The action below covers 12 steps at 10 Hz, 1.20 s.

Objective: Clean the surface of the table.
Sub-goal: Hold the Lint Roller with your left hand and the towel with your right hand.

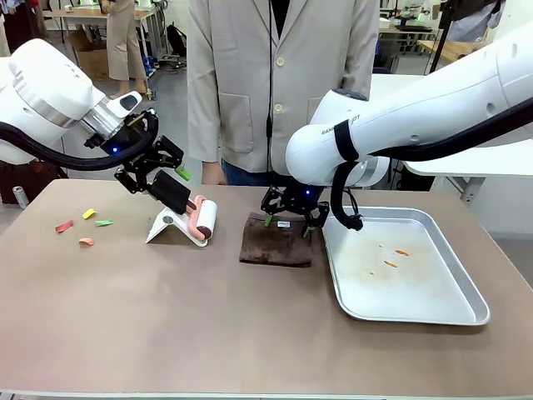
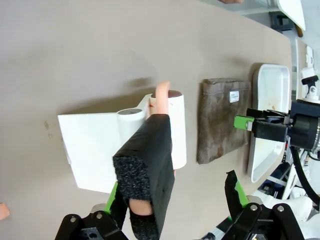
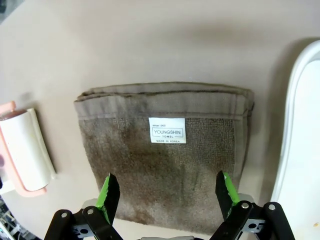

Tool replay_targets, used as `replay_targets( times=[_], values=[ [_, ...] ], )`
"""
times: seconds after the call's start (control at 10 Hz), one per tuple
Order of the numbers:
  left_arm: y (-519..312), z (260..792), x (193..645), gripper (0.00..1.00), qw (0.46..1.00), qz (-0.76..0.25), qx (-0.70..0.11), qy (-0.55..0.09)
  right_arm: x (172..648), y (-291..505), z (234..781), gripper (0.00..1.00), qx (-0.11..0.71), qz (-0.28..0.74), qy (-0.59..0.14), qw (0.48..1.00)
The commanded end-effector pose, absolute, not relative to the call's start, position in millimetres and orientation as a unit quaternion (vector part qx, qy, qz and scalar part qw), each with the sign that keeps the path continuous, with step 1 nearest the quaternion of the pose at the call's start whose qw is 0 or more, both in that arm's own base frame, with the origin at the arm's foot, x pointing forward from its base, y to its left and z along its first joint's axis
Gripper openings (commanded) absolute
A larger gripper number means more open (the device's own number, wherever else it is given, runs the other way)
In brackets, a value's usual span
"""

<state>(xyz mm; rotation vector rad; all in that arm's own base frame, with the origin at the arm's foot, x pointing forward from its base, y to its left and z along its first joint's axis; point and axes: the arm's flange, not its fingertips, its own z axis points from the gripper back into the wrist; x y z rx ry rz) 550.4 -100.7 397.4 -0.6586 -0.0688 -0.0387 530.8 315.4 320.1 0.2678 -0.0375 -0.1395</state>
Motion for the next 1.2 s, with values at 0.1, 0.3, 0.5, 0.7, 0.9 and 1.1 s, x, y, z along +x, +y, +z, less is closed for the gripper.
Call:
replay_targets(
  times=[0.1,0.3,0.5,0.7,0.9,1.1],
  values=[
    [-97.6,397.3,548.2,1.0,0.954,0.006,-0.298,-0.018,535.8,325.3,322.0,1.0,0.116,-0.078,-0.022,0.99],
    [-103.1,396.2,547.8,1.0,0.957,0.015,-0.289,-0.02,536.4,325.8,321.5,1.0,0.111,-0.08,-0.02,0.99],
    [-105.4,396.4,548.0,1.0,0.953,0.005,-0.302,-0.021,538.4,328.0,320.0,1.0,0.074,-0.093,-0.023,0.993],
    [-103.6,393.5,549.0,1.0,0.954,0.008,-0.3,-0.014,540.6,331.1,316.8,1.0,0.033,-0.098,-0.025,0.994],
    [-100.5,392.8,546.9,1.0,0.953,0.012,-0.302,-0.014,538.8,335.4,319.5,1.0,-0.011,-0.101,-0.027,0.994],
    [-99.9,391.3,546.9,1.0,0.952,0.008,-0.305,-0.012,540.2,337.0,314.7,1.0,-0.021,-0.099,-0.019,0.995]
  ],
)
